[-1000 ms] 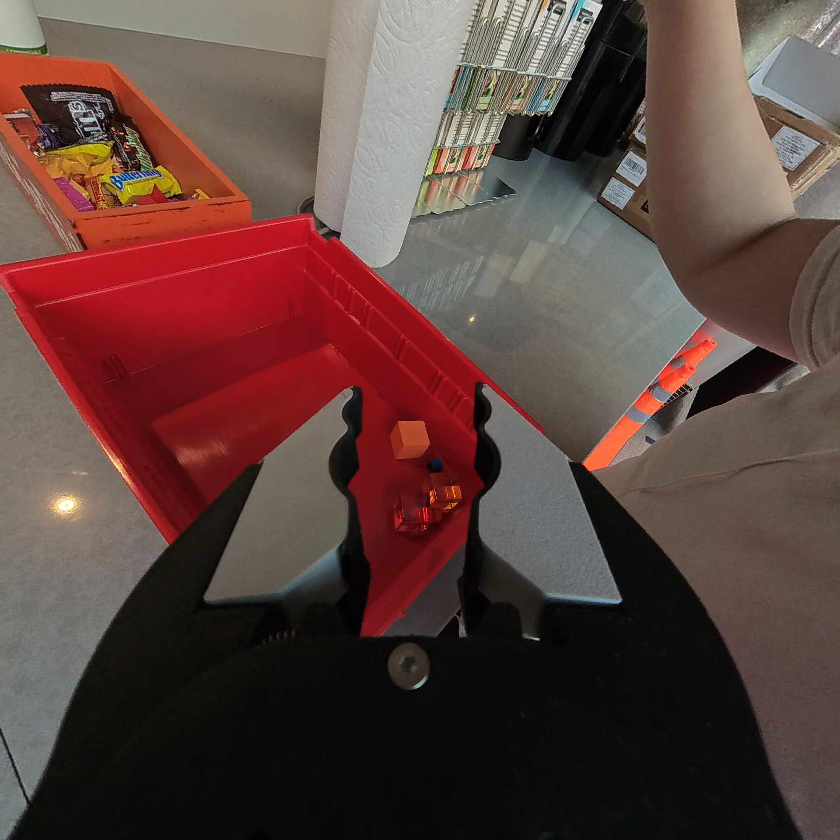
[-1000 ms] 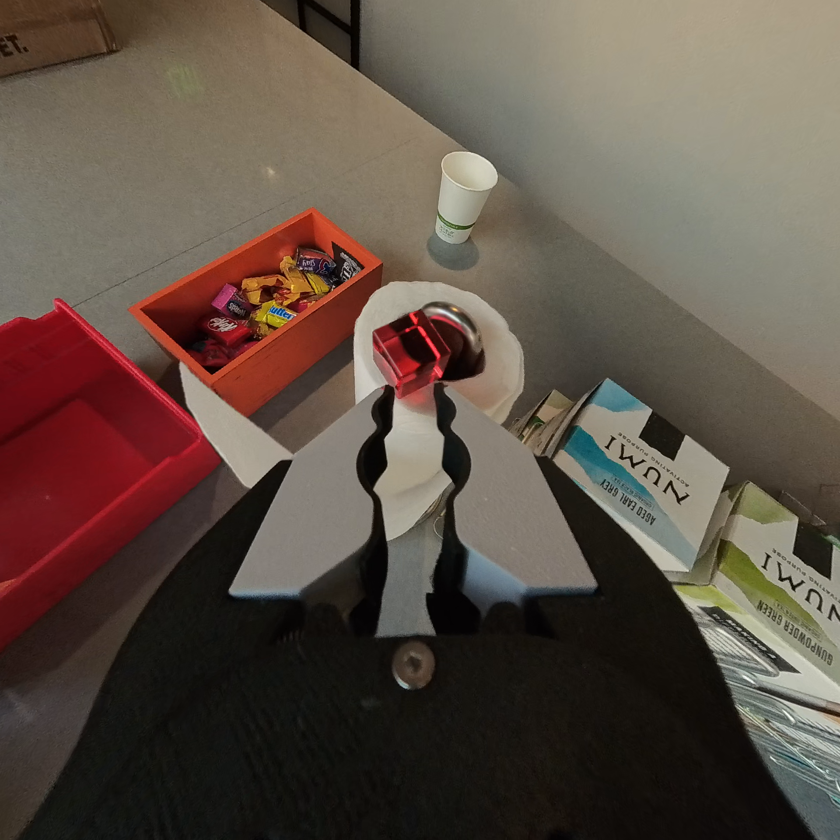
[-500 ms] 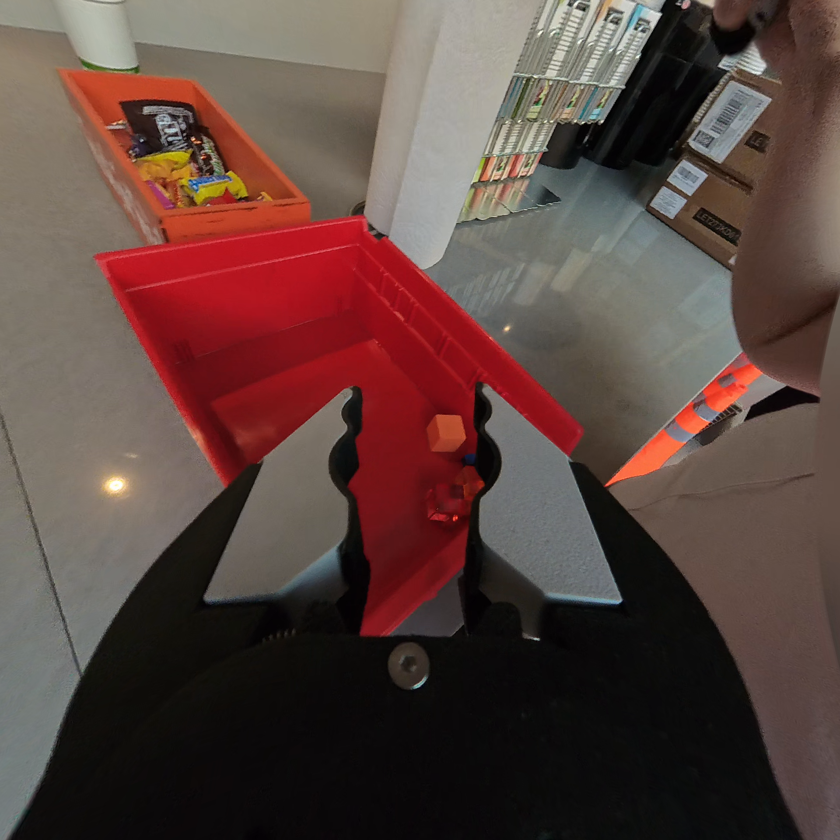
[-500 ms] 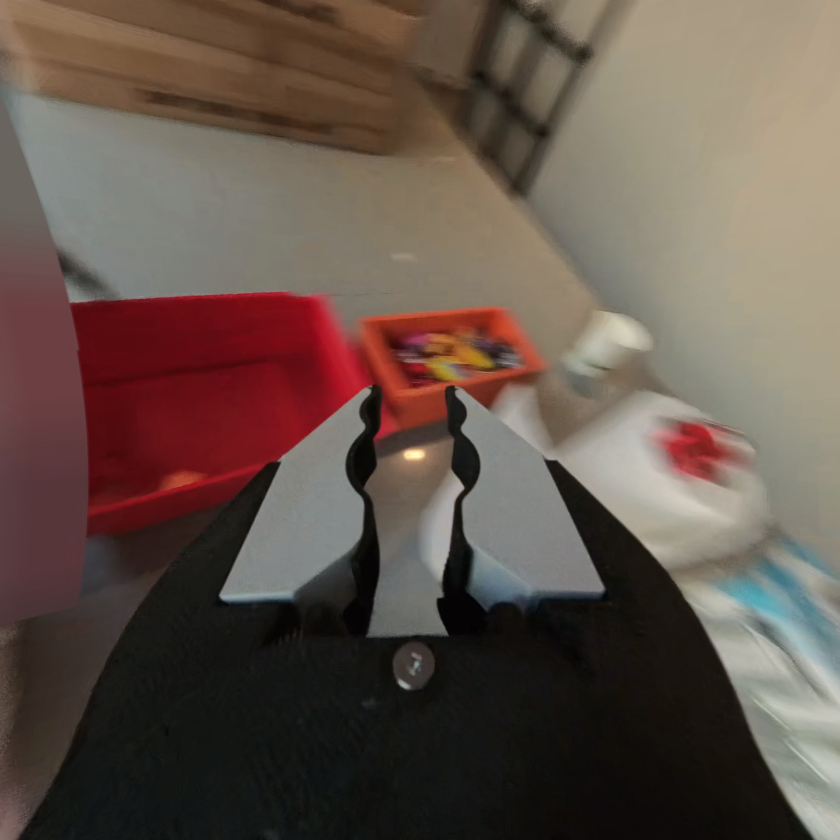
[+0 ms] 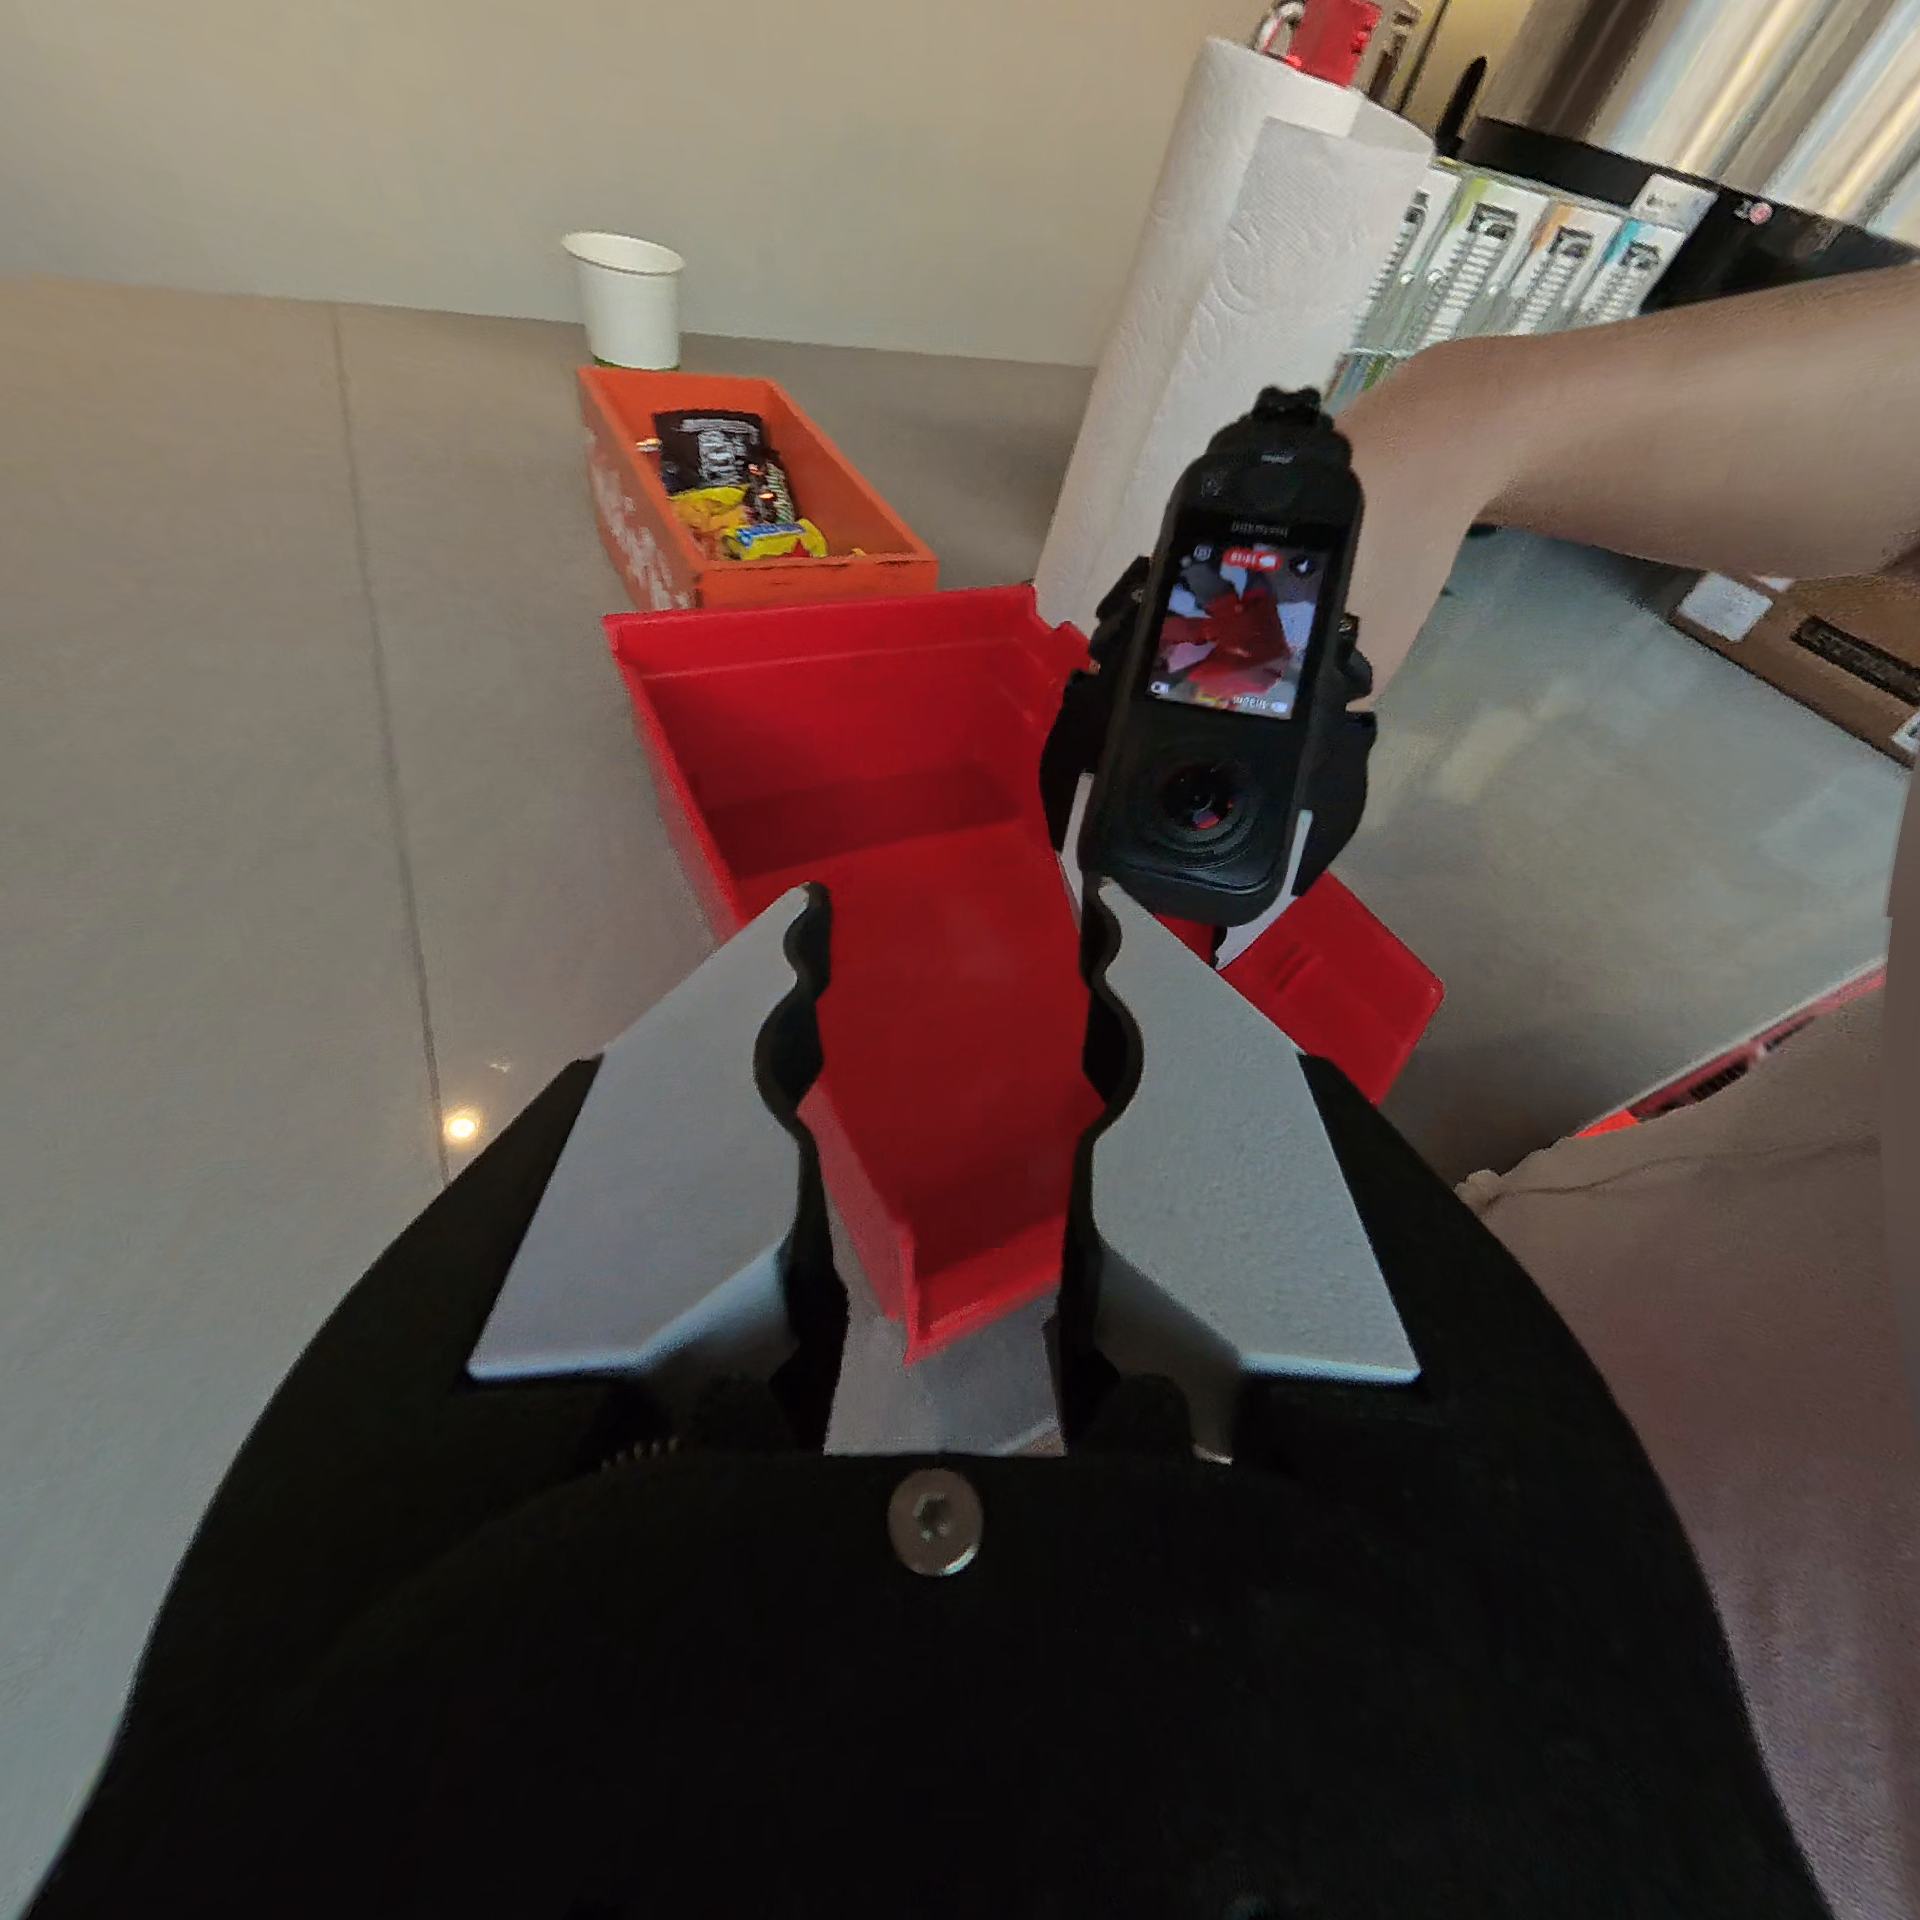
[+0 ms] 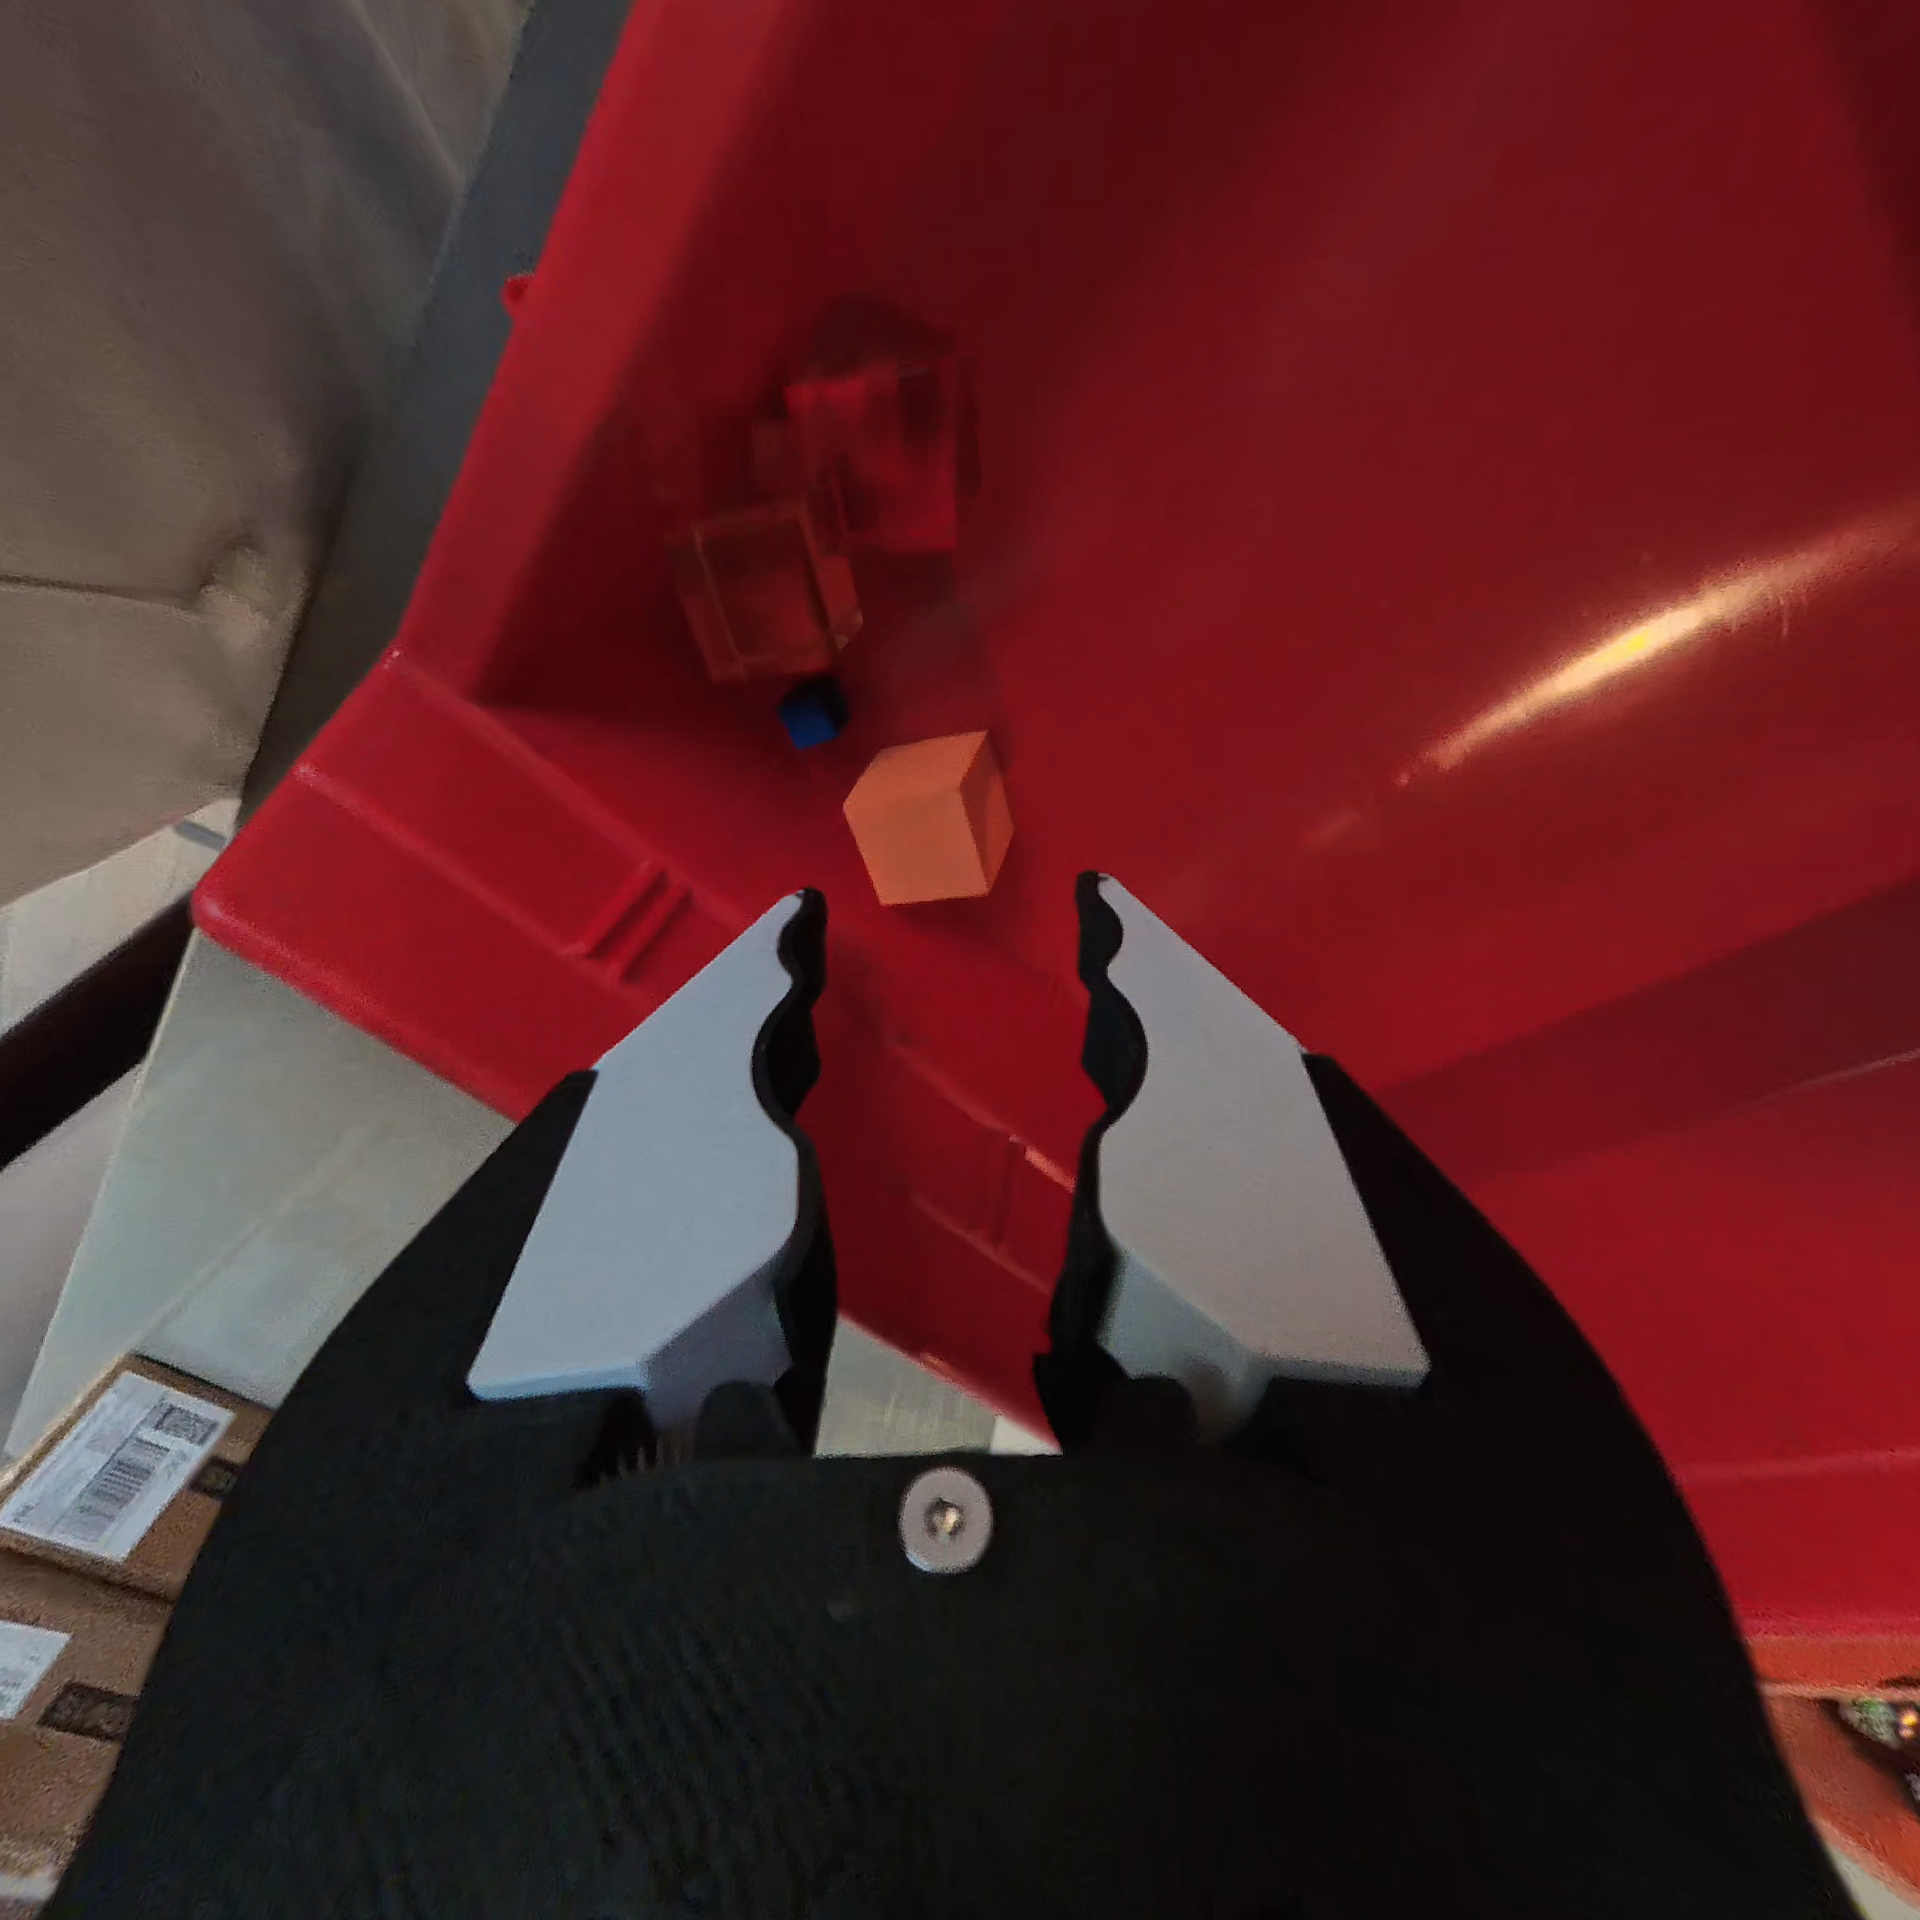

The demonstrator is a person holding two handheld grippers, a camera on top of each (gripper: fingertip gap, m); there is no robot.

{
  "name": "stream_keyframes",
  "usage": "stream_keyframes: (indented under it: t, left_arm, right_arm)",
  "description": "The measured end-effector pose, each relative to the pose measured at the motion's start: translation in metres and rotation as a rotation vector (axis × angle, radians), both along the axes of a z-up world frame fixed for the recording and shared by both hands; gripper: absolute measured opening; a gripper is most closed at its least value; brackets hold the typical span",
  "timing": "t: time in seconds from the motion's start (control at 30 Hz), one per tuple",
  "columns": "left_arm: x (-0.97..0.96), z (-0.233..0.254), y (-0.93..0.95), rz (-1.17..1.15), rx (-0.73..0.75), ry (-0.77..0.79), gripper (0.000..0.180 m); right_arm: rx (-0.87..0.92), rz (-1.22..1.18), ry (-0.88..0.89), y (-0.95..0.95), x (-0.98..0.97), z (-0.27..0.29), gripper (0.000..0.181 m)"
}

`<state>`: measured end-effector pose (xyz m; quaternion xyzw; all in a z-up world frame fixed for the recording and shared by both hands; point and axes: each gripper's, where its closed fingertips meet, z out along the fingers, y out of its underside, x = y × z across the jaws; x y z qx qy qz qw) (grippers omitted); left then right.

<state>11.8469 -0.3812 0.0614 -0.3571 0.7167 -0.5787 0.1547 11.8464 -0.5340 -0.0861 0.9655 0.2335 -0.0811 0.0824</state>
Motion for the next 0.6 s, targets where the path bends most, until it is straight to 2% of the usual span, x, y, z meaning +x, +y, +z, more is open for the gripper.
stream_keyframes:
  t: [0.17, 0.23, 0.27, 0.37, 0.47, 0.6]
  left_arm:
    - [-0.02, -0.001, 0.036, 0.109, -0.028, 0.002, 0.045]
    - [-0.024, -0.002, 0.046, 0.146, -0.028, 0.002, 0.045]
    - [-0.026, -0.002, 0.049, 0.157, -0.032, 0.001, 0.044]
    - [-0.027, 0.001, 0.051, 0.168, -0.045, -0.004, 0.043]
    - [-0.025, 0.005, 0.045, 0.147, -0.06, -0.017, 0.042]
    - [-0.015, 0.013, 0.034, 0.109, -0.086, -0.013, 0.042]
  right_arm:
    - [-0.069, 0.069, 0.027, -0.001, -0.006, -0.019, 0.043]
    - [-0.093, 0.1, 0.024, -0.005, -0.009, -0.025, 0.029]
    - [-0.099, 0.094, 0.022, -0.005, -0.01, -0.025, 0.028]
    - [-0.008, 0.007, -0.024, 0.003, 0.001, -0.003, 0.028]
    - [0.326, -0.234, -0.019, 0.016, 0.016, 0.075, 0.028]
    - [1.002, -0.659, -0.289, -0.044, 0.098, 0.261, 0.027]
